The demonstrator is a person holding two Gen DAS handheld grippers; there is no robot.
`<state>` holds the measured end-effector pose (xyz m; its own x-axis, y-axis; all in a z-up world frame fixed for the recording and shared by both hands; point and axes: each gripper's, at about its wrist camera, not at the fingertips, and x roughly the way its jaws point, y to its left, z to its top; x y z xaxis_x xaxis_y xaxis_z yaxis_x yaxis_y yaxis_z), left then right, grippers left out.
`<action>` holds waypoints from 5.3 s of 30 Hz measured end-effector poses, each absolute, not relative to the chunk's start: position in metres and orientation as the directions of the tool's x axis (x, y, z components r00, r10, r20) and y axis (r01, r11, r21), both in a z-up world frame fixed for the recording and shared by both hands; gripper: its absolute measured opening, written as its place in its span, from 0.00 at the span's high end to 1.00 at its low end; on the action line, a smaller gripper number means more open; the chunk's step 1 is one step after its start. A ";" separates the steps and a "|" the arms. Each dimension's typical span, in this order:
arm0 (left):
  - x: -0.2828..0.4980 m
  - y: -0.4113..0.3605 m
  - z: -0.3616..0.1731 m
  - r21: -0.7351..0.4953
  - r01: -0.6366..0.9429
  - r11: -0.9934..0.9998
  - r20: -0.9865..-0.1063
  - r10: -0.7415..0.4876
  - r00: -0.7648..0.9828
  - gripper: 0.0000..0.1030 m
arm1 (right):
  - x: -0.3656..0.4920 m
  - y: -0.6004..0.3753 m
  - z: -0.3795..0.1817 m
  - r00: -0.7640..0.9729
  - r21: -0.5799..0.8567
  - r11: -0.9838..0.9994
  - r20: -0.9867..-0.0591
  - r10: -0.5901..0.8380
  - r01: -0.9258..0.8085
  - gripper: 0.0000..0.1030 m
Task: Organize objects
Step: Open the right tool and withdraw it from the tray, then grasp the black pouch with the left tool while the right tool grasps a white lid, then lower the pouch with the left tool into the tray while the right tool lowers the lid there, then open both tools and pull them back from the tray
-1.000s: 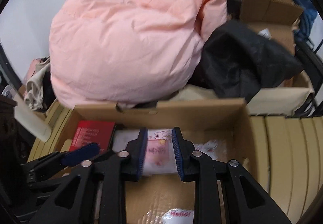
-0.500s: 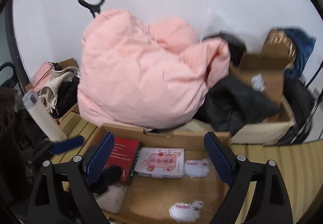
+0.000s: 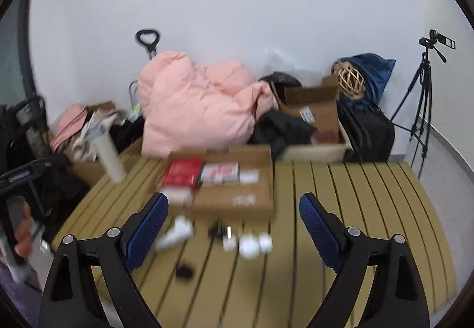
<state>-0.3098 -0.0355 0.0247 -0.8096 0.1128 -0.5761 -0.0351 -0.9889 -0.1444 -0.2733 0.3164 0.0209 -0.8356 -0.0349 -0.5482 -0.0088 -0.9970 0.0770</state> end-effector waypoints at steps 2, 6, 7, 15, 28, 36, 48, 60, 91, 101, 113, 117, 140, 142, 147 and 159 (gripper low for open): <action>-0.259 -0.060 0.026 -0.125 -0.051 -0.991 -0.586 0.115 -0.802 0.00 | -0.237 0.314 0.022 -0.826 0.028 -0.999 -0.563 -0.043 0.033 0.10; -0.178 -0.100 0.039 -0.012 -0.025 -1.000 -0.586 0.027 -0.810 0.00 | -0.154 0.321 0.037 -0.813 -0.100 -0.991 -0.582 -0.014 0.089 0.10; -0.163 -0.109 0.047 -0.002 0.003 -1.000 -0.583 -0.001 -0.813 0.00 | -0.134 0.326 0.043 -0.812 -0.112 -0.989 -0.584 -0.015 0.098 0.10; -0.132 -0.083 0.064 -0.036 -0.085 -0.996 -0.517 0.091 -0.851 0.00 | -0.073 0.344 0.054 -0.813 -0.036 -0.998 -0.582 -0.025 0.056 0.10; -0.306 0.110 -0.111 -0.021 -0.384 -0.923 -0.733 0.275 -0.622 0.06 | -0.217 0.354 -0.059 -0.714 0.104 -0.992 -0.688 -0.127 0.077 0.30; -0.376 0.159 -0.180 -0.001 -0.394 -0.919 -0.854 0.206 -0.478 0.28 | -0.357 0.373 -0.159 -0.560 0.254 -0.966 -0.793 -0.240 0.054 0.61; -0.390 0.144 -0.202 -0.084 -0.381 -0.921 -0.885 0.245 -0.396 0.70 | -0.414 0.360 -0.210 -0.572 0.260 -0.962 -0.803 -0.168 -0.082 0.89; -0.344 0.124 -0.163 -0.124 -0.354 -0.927 -0.813 0.299 -0.499 0.71 | -0.351 0.365 -0.166 -0.638 0.238 -0.967 -0.759 -0.126 -0.091 0.93; -0.473 0.171 0.071 -0.309 -0.336 -0.890 -0.765 0.442 -0.469 0.71 | -0.374 0.395 0.082 -0.736 0.148 -0.981 -0.650 -0.190 0.124 0.93; -0.643 0.221 -0.090 -0.414 -0.184 -0.892 -0.853 0.450 -0.264 0.71 | -0.596 0.408 -0.057 -0.526 0.219 -0.976 -0.830 -0.185 -0.003 0.93; -0.697 0.237 -0.135 -0.441 -0.194 -0.876 -0.839 0.479 -0.259 0.34 | -0.656 0.404 -0.138 -0.518 0.165 -0.986 -0.846 -0.125 -0.031 0.92; -0.690 0.220 -0.108 -0.414 -0.197 -0.889 -0.837 0.457 -0.302 0.34 | -0.647 0.402 -0.118 -0.554 0.146 -0.989 -0.825 -0.109 -0.024 0.92; -0.344 0.012 0.253 0.060 -0.319 -0.946 -0.741 0.172 -0.649 0.00 | -0.276 0.368 0.207 -0.683 -0.198 -0.935 -0.728 -0.062 0.296 0.00; -0.314 0.000 0.258 0.109 -0.282 -0.953 -0.731 0.115 -0.673 0.00 | -0.251 0.365 0.219 -0.669 -0.198 -0.930 -0.740 -0.066 0.311 0.00; -0.260 -0.022 0.271 0.112 -0.304 -0.946 -0.735 0.127 -0.666 0.00 | -0.203 0.348 0.228 -0.636 -0.259 -0.899 -0.771 -0.029 0.354 0.00; -0.198 -0.026 0.165 0.124 -0.323 -0.938 -0.765 0.117 -0.634 0.00 | -0.145 0.346 0.173 -0.595 -0.283 -0.878 -0.804 -0.001 0.385 0.00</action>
